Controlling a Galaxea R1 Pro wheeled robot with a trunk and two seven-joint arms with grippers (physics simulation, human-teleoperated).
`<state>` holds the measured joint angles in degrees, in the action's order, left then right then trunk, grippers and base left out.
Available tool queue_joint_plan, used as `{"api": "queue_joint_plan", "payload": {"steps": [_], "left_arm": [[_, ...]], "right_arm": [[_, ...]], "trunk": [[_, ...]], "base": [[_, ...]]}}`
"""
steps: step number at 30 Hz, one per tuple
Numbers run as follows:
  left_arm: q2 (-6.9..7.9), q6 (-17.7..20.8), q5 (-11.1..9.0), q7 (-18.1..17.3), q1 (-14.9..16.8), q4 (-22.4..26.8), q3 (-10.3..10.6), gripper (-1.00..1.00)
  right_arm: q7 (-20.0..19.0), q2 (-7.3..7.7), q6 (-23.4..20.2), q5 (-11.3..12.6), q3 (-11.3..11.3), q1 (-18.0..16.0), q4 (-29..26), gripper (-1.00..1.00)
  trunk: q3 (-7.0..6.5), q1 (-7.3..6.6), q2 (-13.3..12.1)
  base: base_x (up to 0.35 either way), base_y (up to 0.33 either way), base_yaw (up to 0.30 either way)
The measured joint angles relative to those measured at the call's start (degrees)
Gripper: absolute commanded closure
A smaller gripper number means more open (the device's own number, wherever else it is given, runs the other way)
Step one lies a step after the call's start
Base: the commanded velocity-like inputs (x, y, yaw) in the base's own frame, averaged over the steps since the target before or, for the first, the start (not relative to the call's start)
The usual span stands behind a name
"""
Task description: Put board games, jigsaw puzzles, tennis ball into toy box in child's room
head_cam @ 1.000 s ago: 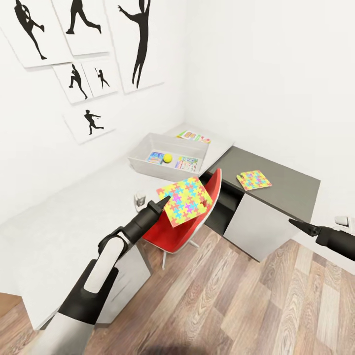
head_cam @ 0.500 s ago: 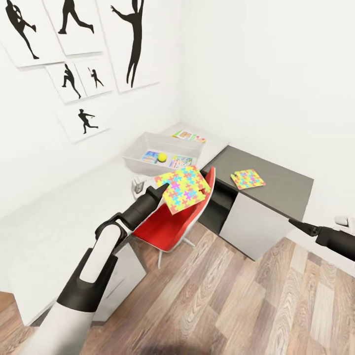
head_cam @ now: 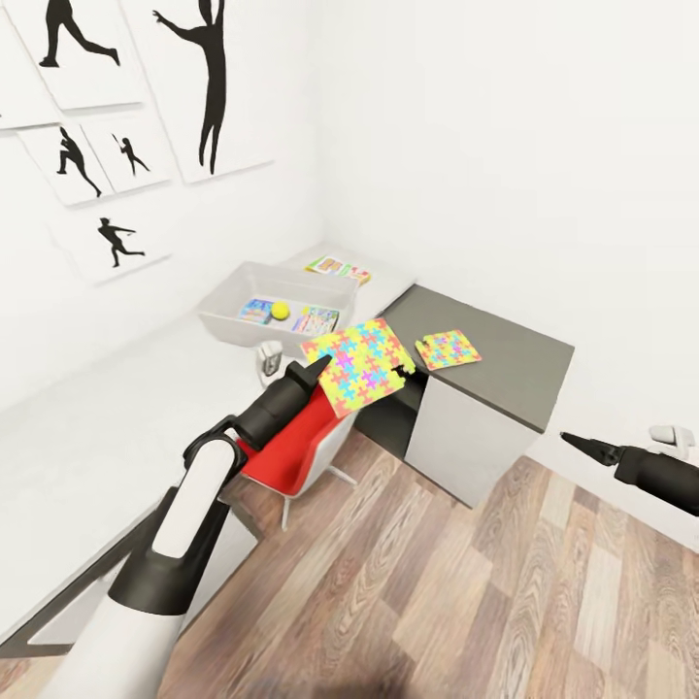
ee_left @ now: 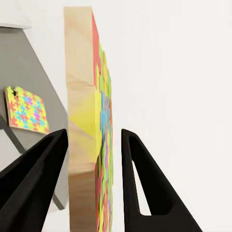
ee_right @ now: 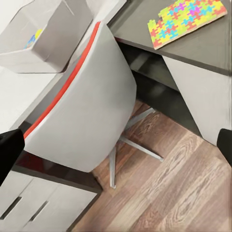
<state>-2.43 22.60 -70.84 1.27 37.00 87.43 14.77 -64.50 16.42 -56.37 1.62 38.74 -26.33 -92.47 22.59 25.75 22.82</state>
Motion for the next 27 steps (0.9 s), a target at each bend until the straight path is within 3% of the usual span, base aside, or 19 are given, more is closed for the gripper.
{"api": "queue_joint_plan", "payload": {"steps": [6,12,18,23,27], "left_arm": [[0.51,0.0,-0.3,0.0,-0.1,0.2,-0.6,1.0],[0.94,0.0,-0.4,0.1,-0.4,0.8,-1.5,1.0],[1.15,1.5,-0.5,1.1,-0.2,0.9,-5.3,1.0],[1.33,6.0,-0.5,2.0,0.0,0.6,-10.5,1.0],[1.22,7.5,-0.5,2.4,0.1,0.5,-12.8,1.0]], "right_arm": [[-0.2,0.0,0.1,0.0,-0.1,0.0,0.0,-1.0],[-0.2,-0.05,0.1,0.1,-0.2,0.0,0.0,-1.0],[-0.2,-0.25,0.1,0.1,-0.3,0.0,0.0,-1.0],[-0.2,-0.52,0.1,0.1,-0.4,0.0,0.0,-1.0],[-0.2,-0.87,0.1,0.1,-0.4,0.1,0.0,-1.0]], "trunk": [[0.0,0.0,0.0],[0.0,0.0,0.0],[0.0,0.0,0.0],[0.0,0.0,0.0],[0.0,0.0,0.0]], "base": [[0.022,-0.064,-0.005],[0.004,-0.01,0.193],[0.001,-0.003,0.267],[0.0,-0.001,0.284],[0.0,0.0,0.289]]}}
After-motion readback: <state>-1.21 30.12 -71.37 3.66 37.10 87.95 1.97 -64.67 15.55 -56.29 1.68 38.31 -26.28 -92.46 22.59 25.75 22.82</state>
